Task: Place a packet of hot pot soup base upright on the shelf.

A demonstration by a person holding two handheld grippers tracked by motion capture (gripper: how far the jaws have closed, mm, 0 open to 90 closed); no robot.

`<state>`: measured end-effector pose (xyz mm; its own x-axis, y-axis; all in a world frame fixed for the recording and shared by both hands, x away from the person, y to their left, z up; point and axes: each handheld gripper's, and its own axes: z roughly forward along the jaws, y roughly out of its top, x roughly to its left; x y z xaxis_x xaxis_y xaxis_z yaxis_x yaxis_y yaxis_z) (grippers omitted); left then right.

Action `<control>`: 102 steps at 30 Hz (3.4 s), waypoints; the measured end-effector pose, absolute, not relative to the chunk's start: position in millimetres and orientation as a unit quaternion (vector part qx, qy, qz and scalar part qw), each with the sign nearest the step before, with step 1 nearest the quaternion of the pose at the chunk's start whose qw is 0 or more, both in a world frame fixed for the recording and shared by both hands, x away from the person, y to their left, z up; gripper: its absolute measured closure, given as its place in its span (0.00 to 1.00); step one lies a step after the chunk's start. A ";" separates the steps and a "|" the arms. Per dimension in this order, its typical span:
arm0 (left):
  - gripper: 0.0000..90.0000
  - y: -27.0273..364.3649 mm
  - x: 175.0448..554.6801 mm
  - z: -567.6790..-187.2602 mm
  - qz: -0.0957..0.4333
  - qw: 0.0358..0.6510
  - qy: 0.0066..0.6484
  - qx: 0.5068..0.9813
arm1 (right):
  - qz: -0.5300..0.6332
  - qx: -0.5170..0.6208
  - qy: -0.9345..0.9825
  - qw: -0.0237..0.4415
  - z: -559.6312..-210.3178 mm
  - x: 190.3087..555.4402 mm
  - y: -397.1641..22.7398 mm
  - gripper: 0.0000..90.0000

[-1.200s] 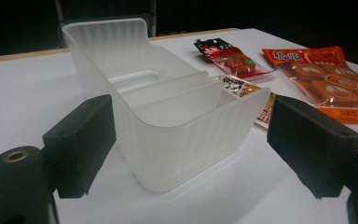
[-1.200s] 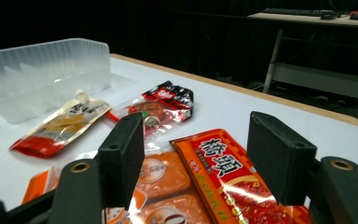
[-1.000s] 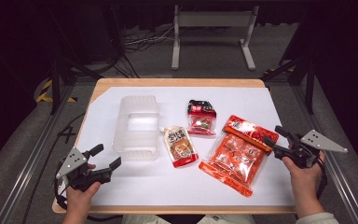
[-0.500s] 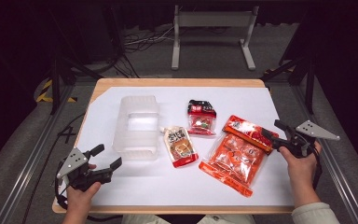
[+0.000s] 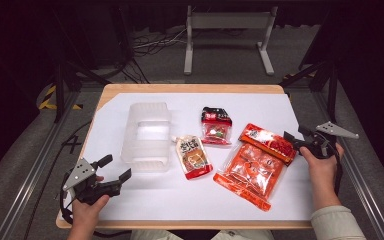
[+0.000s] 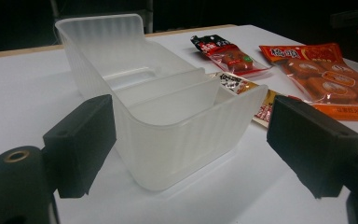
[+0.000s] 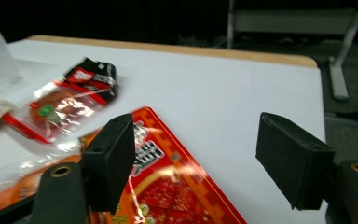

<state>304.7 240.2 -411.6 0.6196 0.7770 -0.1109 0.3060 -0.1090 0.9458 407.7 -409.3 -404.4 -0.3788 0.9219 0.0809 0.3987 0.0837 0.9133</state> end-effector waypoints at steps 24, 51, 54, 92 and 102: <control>0.18 240.5 304.9 -411.6 0.216 0.548 0.381 0.713 | 0.438 0.509 0.718 0.181 -438.7 423.4 -412.4 0.28; 0.18 240.1 305.4 -412.0 0.215 0.546 0.384 0.713 | 0.484 0.498 0.714 0.089 -438.5 420.8 -413.6 0.61; 0.18 239.9 305.5 -412.0 0.215 0.545 0.384 0.714 | 0.490 0.483 0.723 0.062 -439.2 420.6 -414.1 0.71; 0.18 241.2 304.6 -411.7 0.217 0.546 0.386 0.711 | 0.478 0.440 0.748 0.134 -392.1 404.1 -401.7 1.00; 0.18 241.1 303.8 -411.1 0.218 0.544 0.389 0.710 | 0.497 0.421 0.746 0.139 -367.6 392.6 -397.4 1.00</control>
<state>303.8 241.1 -411.1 0.6019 0.7904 -0.1137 0.3151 -0.1043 0.9433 392.6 -397.4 -367.6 -0.6064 0.7664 0.2121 0.4901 0.1502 0.8586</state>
